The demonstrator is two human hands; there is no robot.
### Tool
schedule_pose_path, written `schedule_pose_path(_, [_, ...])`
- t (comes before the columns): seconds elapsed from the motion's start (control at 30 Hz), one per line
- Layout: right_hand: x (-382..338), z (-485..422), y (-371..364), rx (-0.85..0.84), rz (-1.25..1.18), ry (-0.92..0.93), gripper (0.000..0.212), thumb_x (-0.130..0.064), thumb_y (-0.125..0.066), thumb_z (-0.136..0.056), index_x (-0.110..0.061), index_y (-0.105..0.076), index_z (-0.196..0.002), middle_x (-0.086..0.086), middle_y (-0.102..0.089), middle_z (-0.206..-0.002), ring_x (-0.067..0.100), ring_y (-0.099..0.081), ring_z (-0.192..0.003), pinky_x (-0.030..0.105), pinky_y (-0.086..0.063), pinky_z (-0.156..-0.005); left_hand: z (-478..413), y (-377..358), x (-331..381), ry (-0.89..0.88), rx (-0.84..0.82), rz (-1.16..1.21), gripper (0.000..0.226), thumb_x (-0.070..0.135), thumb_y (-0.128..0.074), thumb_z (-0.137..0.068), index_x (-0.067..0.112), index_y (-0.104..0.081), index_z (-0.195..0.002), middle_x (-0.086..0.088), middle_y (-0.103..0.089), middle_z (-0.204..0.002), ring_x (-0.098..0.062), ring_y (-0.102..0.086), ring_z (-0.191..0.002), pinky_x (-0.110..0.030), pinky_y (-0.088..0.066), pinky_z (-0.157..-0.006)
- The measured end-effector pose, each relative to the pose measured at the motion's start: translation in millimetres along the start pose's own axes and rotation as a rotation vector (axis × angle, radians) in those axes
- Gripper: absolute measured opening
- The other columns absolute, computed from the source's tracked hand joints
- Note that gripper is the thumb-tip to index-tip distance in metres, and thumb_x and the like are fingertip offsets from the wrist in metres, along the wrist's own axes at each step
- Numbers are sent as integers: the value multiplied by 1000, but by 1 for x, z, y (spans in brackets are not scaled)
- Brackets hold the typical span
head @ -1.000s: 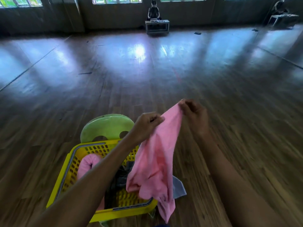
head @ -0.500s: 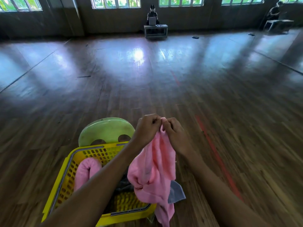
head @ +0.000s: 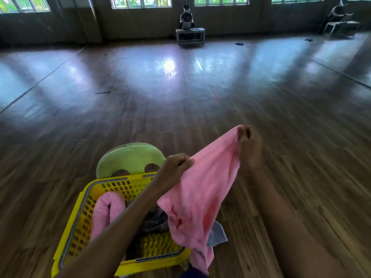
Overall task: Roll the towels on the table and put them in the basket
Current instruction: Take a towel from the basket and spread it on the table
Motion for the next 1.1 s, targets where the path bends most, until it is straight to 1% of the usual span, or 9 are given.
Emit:
schedule_pose_path(0.07, [7,-10,2,-58,-50,-55,17,-13,-48,-99,-11,-64,-98,-5,-60,-88,9,-52,-83,3,-38,-66,7,5,-11,20,13,34,30,30,-60,-87,7,-57,-69,8,-43,-66,-4,-36,-65,-31,-34,-62])
schedule_pose_path(0.17, [12,9,-33,-318,-15,-30,11,-28,-60,-95,-27,-69,-88,-15,-67,-87,-4,-59,-80,13,-46,-75,3,3,3,-14,13,31,28,23,-59,-92,6,-54,-70,9,-42,-66,-4,-36,-64,-28,-33,-61])
schedule_pose_path(0.33, [19,58,-78,-640,-54,7,17,-26,-61,-94,-15,-73,-99,-8,-72,-95,-3,-66,-88,11,-49,-76,-7,-15,33,-85,-47,37,31,14,-53,-96,26,-54,-68,19,-51,-62,4,-42,-64,-21,-38,-62])
schedule_pose_path(0.5, [36,65,-81,-653,-78,-51,24,-26,-57,-97,-4,-65,-90,9,-66,-86,16,-64,-79,36,-54,-73,-8,-19,27,-45,-58,17,28,20,-51,-94,31,-57,-68,18,-58,-66,2,-49,-68,-28,-43,-68])
schedule_pose_path(0.6, [32,60,-74,-602,-32,16,24,-23,-54,-99,-5,-59,-84,8,-60,-82,15,-58,-76,31,-50,-70,-5,-20,21,-13,-82,-19,28,29,-52,-92,32,-57,-65,16,-53,-63,0,-45,-65,-29,-40,-65])
schedule_pose_path(0.7, [36,29,-46,-412,-19,25,24,-21,-56,-97,-4,-56,-81,-3,-55,-73,7,-50,-68,30,-42,-67,2,-16,14,15,-100,-105,34,23,-55,-98,22,-49,-64,12,-40,-61,1,-34,-58,-14,-31,-59])
schedule_pose_path(0.83, [40,0,-20,-275,-25,7,20,-16,-61,-94,1,-62,-82,-1,-60,-76,4,-51,-67,28,-41,-70,8,-4,-6,63,-112,-5,32,22,-56,-96,14,-45,-67,6,-35,-65,-4,-31,-63,-27,-28,-58])
schedule_pose_path(1.0, [23,51,-69,-673,-23,49,11,-29,-67,-90,-24,-75,-85,-6,-74,-88,4,-67,-85,23,-51,-78,-4,-9,19,-29,-102,-21,28,23,-53,-94,17,-49,-67,6,-44,-66,-4,-39,-65,-30,-34,-61])
schedule_pose_path(1.1, [23,69,-81,-773,-108,20,20,-30,-66,-90,-12,-74,-83,-2,-73,-83,7,-66,-79,24,-51,-71,-9,-15,26,-70,-114,-26,23,26,-50,-91,13,-59,-74,0,-57,-72,-5,-49,-71,-35,-42,-66])
Point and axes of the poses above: each hand's wrist, its own z-axis away from the middle knuckle, its own y-axis out of the back of the hand, x = y × z, the point moved 10 cm from there along -z, towards the middle knuckle
